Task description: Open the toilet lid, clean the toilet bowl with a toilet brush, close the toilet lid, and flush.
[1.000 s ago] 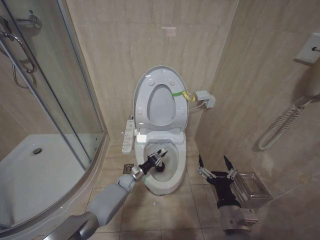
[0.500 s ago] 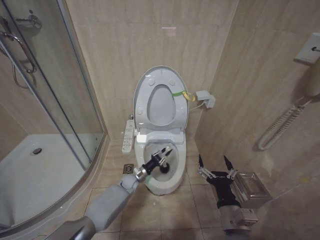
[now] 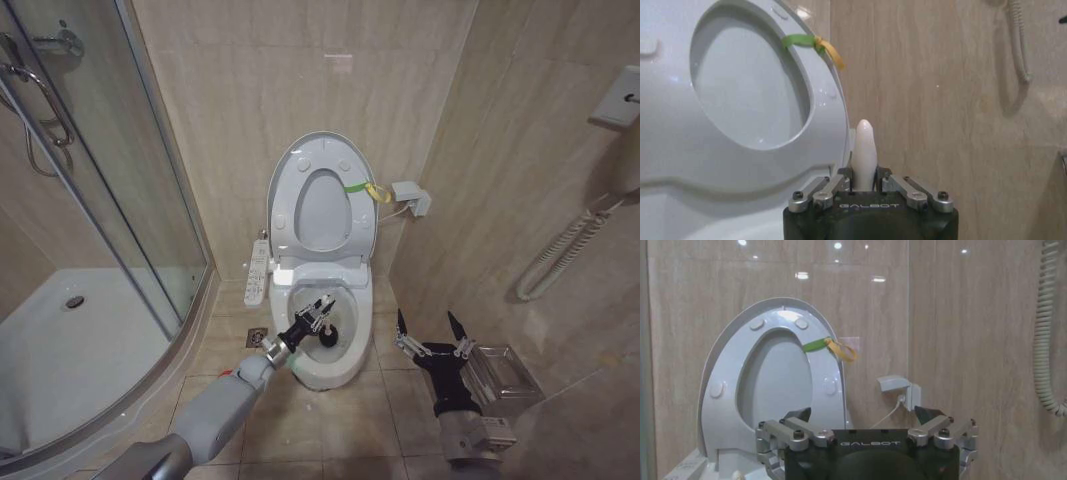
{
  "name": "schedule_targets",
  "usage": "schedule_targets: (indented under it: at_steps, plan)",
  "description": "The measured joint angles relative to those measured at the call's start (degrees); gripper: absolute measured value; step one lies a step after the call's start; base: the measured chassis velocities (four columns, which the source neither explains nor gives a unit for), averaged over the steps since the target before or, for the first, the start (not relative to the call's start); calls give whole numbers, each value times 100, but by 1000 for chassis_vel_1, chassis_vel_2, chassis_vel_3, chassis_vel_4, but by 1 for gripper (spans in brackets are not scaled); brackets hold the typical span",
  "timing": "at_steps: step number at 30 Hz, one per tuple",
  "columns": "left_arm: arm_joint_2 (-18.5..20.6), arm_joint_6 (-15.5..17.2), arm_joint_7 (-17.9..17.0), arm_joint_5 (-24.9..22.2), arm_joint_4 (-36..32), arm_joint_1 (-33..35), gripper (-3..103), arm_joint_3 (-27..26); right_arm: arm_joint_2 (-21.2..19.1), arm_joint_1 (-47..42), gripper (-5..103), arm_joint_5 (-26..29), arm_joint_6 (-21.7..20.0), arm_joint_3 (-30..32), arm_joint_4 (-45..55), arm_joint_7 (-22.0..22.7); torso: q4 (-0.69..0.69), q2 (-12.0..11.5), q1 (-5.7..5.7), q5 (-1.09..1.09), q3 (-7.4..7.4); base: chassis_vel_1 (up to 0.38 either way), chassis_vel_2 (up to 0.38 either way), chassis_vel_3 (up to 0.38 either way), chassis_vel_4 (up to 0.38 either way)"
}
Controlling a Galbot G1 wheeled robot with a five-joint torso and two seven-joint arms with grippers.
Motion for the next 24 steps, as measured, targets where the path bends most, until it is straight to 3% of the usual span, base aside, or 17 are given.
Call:
schedule_targets:
  at_steps: [7, 17, 24]
  plan:
    - [-26, 48, -95, -62, -680, 29, 22, 98, 0, 0, 100, 0, 0, 0, 0, 0, -3, 0, 0, 0, -1, 0, 0, 0, 0]
    - [-222, -18, 221, -42, 246, -40, 22, 78, 0, 0, 100, 0, 0, 0, 0, 0, 1, 0, 0, 0, 0, 0, 0, 0, 0]
    - [-117, 93, 63, -144, -384, -82, 22, 118, 0, 0, 100, 0, 0, 0, 0, 0, -3, 0, 0, 0, 0, 0, 0, 0, 0]
